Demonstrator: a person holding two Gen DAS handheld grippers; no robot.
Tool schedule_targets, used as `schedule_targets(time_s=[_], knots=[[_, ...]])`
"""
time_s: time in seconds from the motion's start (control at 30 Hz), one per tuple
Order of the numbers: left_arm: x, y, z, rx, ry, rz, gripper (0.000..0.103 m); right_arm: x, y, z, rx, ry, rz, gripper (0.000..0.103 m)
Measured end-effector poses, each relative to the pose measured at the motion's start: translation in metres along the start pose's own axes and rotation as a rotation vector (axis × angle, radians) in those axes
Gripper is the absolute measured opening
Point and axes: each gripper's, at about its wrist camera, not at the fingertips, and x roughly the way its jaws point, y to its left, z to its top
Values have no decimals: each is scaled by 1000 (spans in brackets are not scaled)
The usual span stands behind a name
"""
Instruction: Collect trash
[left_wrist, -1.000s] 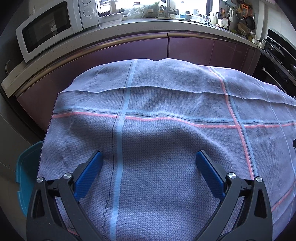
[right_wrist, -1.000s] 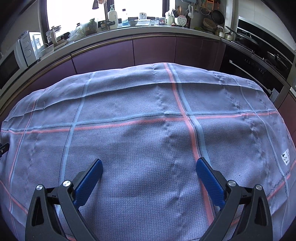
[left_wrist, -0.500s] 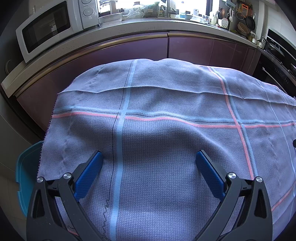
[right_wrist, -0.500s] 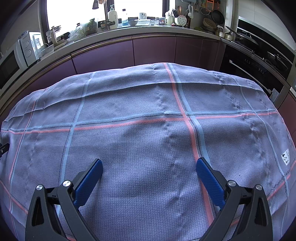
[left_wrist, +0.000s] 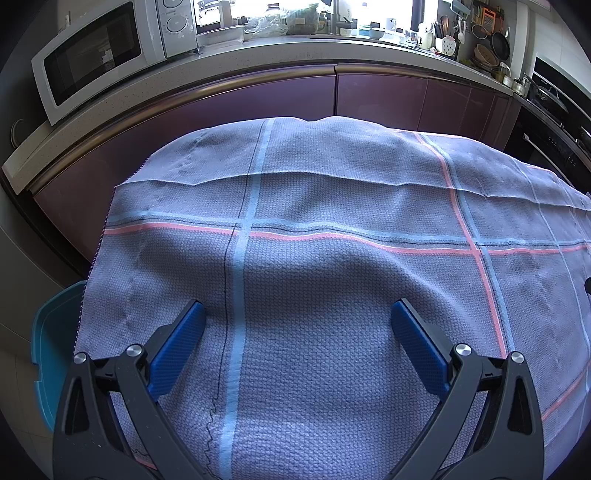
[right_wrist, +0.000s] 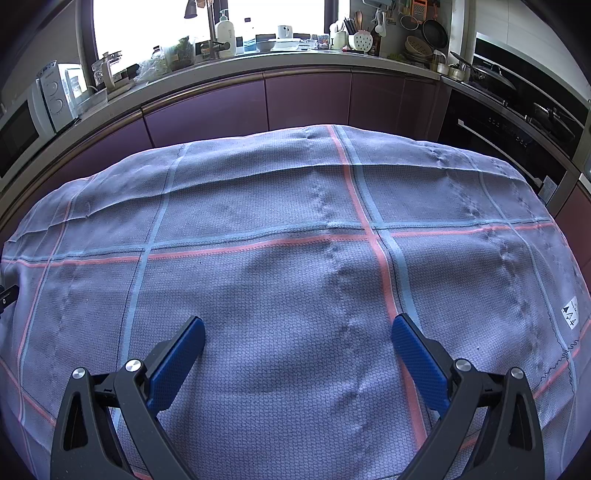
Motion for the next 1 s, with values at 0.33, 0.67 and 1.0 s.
schedule_targets(time_s=[0.33,0.67,1.0], knots=[[0,0,-1,0,0,0,99,0,0,0,0,0,0,98],[0,0,-1,0,0,0,99,0,0,0,0,0,0,98],[0,0,-1,0,0,0,99,0,0,0,0,0,0,98]])
